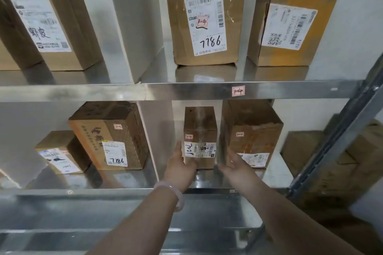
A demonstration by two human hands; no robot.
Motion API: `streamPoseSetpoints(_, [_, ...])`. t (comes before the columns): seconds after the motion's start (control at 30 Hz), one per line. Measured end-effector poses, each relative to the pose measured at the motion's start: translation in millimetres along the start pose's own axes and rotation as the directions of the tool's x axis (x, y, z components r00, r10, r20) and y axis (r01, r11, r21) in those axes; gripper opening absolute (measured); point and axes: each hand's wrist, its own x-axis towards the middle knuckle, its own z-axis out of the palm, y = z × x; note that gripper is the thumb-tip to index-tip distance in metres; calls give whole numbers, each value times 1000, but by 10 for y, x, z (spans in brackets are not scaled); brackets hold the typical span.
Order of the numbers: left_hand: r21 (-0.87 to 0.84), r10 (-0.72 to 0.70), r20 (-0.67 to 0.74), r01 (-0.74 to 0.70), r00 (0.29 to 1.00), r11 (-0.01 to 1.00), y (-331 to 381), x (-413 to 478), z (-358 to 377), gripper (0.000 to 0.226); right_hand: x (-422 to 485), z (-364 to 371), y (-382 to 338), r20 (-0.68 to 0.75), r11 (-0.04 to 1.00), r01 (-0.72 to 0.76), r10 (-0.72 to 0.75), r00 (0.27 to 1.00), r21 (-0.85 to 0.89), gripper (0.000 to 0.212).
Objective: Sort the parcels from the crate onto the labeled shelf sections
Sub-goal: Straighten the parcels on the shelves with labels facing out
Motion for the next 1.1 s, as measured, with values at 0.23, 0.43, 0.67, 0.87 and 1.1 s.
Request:
streamPoseSetpoints(0.23, [-34, 14, 107, -11, 994, 999, -230, 540, 95, 65, 688, 314, 3, -101, 999, -40, 39, 994, -7, 66])
streamPoseSetpoints(0.43, [-75, 70, 160, -59, 985, 995, -273, 744, 107, 60, 946, 455, 53, -143, 999, -38, 41, 989, 23, 54])
streamPoseSetpoints(0.67, [-88, 62, 144, -49, 988, 995, -277, 779, 110, 63, 960, 462, 69, -116, 996, 3, 8, 993, 91, 54])
streamPoseSetpoints(0.87, [-65, 0, 137, 9, 991, 998, -355, 484, 97, 43, 570, 606, 200, -80, 997, 30, -25, 997, 69, 54])
streamPoseSetpoints(1.1, [-49, -162, 17, 163, 987, 985, -602, -95, -38, 57, 9, 852, 138, 48, 996, 46, -50, 998, 76, 36])
